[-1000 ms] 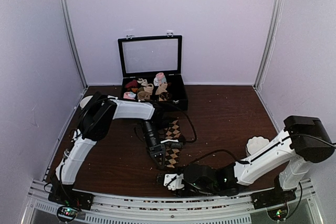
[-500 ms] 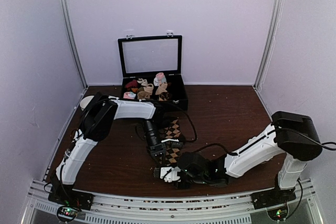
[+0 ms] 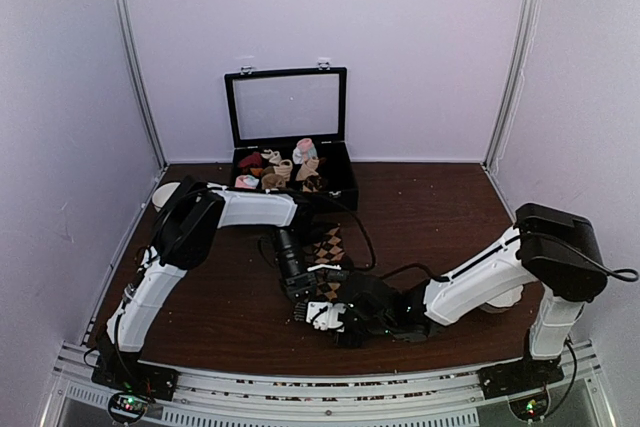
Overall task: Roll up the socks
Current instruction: Roll the sock at the center of the board.
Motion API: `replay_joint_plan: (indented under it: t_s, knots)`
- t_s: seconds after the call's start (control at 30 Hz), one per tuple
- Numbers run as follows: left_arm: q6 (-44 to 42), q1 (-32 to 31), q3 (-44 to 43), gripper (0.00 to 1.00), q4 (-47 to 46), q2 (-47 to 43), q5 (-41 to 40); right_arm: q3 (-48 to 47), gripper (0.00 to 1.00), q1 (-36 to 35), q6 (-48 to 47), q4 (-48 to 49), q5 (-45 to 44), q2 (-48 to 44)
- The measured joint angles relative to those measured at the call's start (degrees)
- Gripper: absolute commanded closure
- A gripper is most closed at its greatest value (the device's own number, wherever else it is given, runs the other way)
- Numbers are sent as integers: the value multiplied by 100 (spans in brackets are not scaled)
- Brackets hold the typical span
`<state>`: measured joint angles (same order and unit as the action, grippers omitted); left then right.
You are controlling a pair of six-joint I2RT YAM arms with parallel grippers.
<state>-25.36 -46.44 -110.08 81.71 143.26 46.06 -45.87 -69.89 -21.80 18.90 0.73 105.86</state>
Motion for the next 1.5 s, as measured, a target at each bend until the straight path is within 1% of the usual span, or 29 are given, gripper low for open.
replay_joint_plan:
  t_s: [0.2,0.27,0.3,0.33,0.37,0.4,0.43,0.47,0.53,0.57,0.7,0.73,0.77,0.87,0.93,1.03,1.13,1.2,1.3,1.37,1.4,1.43,1.47,1.5]
  knots:
    - [-50,0,-2,87,-4,-2,0,-35,100,103,177,-186,284,-22]
    - [-63,2,-9,82,2,-17,-2,-188,100,149,278,-455,385,-15]
    - [-70,4,-9,78,-7,-33,-15,-286,100,186,332,-621,461,2]
    - [-68,7,-4,71,-22,-63,-28,-415,100,227,420,-802,564,37]
    - [-57,17,22,61,-63,-125,-74,-518,100,260,474,-925,651,74]
    - [-66,24,70,36,-122,-210,-140,-627,100,304,568,-1038,758,122]
    - [-50,37,170,7,-223,-343,-223,-704,100,352,680,-1117,881,160]
    - [-46,46,280,3,-350,-498,-350,-739,100,387,748,-1158,988,179]
    - [-11,63,588,2,-614,-885,-527,-767,100,490,988,-1187,1268,225]
    - [2,79,763,2,-800,-1113,-682,-765,100,551,986,-1158,1543,236]
    - [109,306,1749,2,-1910,-2253,-1547,-682,100,688,1567,-1016,2100,260]
    - [136,382,2162,2,-2319,-2671,-1792,-651,100,745,1716,-988,2253,260]
    - [155,422,2385,2,-2505,-2931,-1947,-634,100,787,1805,-968,2361,260]
    - [136,570,3335,2,-3442,-4057,-2577,-592,100,999,2238,-898,2796,295]
    - [55,612,3602,2,-3759,-4586,-2903,-575,100,1154,2524,-800,3163,365]
    - [-144,625,3477,2,-3895,-4885,-3228,-549,100,1357,2966,-586,3703,503]
    - [-411,660,3303,2,-3960,-4854,-3235,-466,100,1545,3423,-291,4179,629]
    - [-603,680,3259,2,-3934,-4841,-3191,-245,100,1668,3840,46,4481,647]
    - [-857,688,3023,2,-3696,-4828,-3178,-24,100,1862,4205,339,4745,647]
    - [-879,693,2745,2,-3622,-4835,-3268,70,100,1963,4369,439,4889,647]
    - [-778,702,2682,9,-3713,-4857,-3414,90,100,1996,4428,459,4937,647]
    - [-671,728,2682,29,-3860,-4894,-3663,98,100,2013,4468,468,4966,647]
    - [-595,780,2680,39,-3906,-4905,-3775,101,100,2022,4494,470,4986,645]
    - [-584,885,2645,40,-3842,-4870,-3807,98,100,2028,4524,461,5003,645]
